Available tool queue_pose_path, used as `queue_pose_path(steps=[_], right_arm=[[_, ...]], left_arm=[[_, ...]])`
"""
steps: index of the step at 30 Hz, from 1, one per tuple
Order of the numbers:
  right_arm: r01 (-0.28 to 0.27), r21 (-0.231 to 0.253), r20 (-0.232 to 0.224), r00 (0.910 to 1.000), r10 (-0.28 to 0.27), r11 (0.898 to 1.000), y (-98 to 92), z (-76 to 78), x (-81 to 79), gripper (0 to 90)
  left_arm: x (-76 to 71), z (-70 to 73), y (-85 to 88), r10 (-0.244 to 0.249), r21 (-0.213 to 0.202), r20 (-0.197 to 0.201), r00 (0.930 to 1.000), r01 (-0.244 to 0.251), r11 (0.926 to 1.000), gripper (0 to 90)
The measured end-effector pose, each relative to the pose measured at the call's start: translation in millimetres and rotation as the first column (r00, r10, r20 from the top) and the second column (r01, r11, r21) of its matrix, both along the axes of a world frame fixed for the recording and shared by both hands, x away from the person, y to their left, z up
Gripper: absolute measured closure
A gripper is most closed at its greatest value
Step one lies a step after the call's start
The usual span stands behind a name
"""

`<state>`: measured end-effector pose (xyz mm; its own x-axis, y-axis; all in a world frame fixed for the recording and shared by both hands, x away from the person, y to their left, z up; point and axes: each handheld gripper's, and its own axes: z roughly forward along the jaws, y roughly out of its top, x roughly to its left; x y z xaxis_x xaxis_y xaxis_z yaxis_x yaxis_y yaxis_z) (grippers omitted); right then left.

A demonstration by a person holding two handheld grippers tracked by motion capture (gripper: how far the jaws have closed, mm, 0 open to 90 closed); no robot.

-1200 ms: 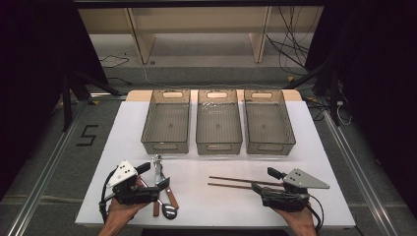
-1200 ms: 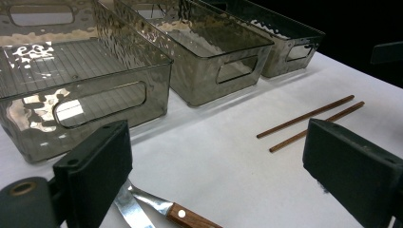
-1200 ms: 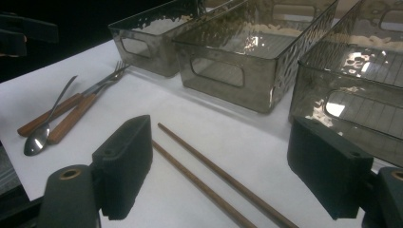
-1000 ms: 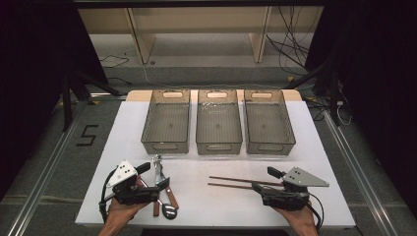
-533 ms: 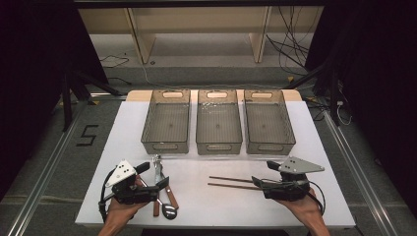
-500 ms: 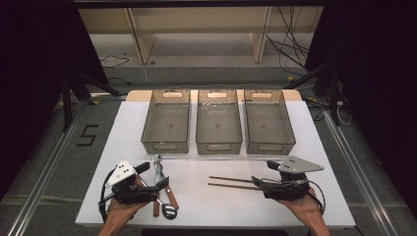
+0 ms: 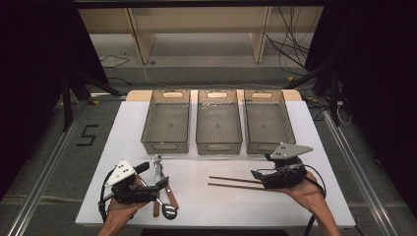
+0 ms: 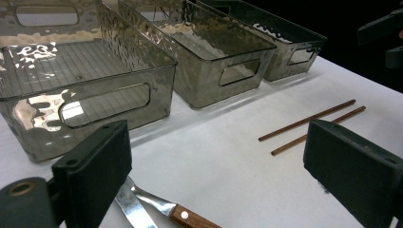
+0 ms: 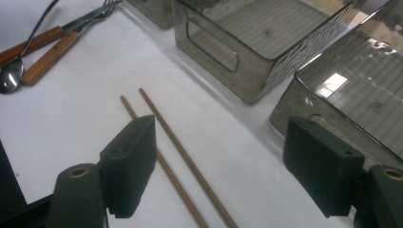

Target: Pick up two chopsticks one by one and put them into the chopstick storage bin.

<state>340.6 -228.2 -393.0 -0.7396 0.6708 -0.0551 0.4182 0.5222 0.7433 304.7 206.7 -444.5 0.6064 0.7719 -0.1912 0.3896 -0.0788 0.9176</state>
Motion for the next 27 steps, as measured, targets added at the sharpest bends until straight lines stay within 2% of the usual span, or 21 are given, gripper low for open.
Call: queue_pose_path(steps=[6,7,12,13,19,23,24,25,27], right_arm=[[-0.03,-0.054,-0.046,0.9986,0.028,0.998,4.9,-0.3,9.3,29.2],[-0.04,-0.084,-0.06,0.9976,0.035,0.996,7.8,-2.2,13.5,29.7],[-0.056,-0.128,-0.084,0.9954,0.045,0.99,11.5,-5.0,20.2,30.9],[-0.068,-0.153,-0.119,0.9917,0.05,0.986,13.3,-7.4,24.2,31.4],[-0.124,-0.226,-0.168,0.982,0.087,0.966,20.9,-14.1,30.3,36.2],[-0.162,-0.291,-0.206,0.973,0.104,0.943,27.9,-21.0,35.4,39.9],[-0.162,-0.291,-0.206,0.973,0.104,0.943,27.9,-21.0,35.4,39.9],[-0.187,-0.313,-0.231,0.9659,0.116,0.931,30.3,-24.4,38.8,42.7],[-0.203,-0.332,-0.241,0.9624,0.125,0.921,31.9,-26.9,40.9,45.7]], left_arm=[[-0.1,0.2,-0.2,0.0,0.0,0.001,1.0,0.0,1.0,7.9],[-0.1,0.2,-0.2,0.002,0.0,0.001,1.0,-0.002,1.0,7.9],[-0.1,0.5,0.1,-0.002,0.002,0.002,1.0,0.002,1.0,7.9],[-0.1,0.4,0.2,-0.002,0.001,0.003,1.0,0.002,1.0,7.8],[0.1,0.4,0.2,-0.002,0.0,0.002,1.0,0.002,1.0,7.8],[0.1,0.5,-0.5,-0.002,0.0,0.002,1.0,0.002,1.0,7.8],[0.0,0.5,-0.5,-0.002,0.0,0.002,1.0,0.002,1.0,7.8],[-0.1,0.6,-0.5,-0.002,0.0,0.004,1.0,0.002,1.0,7.8],[-0.1,0.5,-0.3,-0.002,0.0,0.004,1.0,0.002,1.0,7.7]])
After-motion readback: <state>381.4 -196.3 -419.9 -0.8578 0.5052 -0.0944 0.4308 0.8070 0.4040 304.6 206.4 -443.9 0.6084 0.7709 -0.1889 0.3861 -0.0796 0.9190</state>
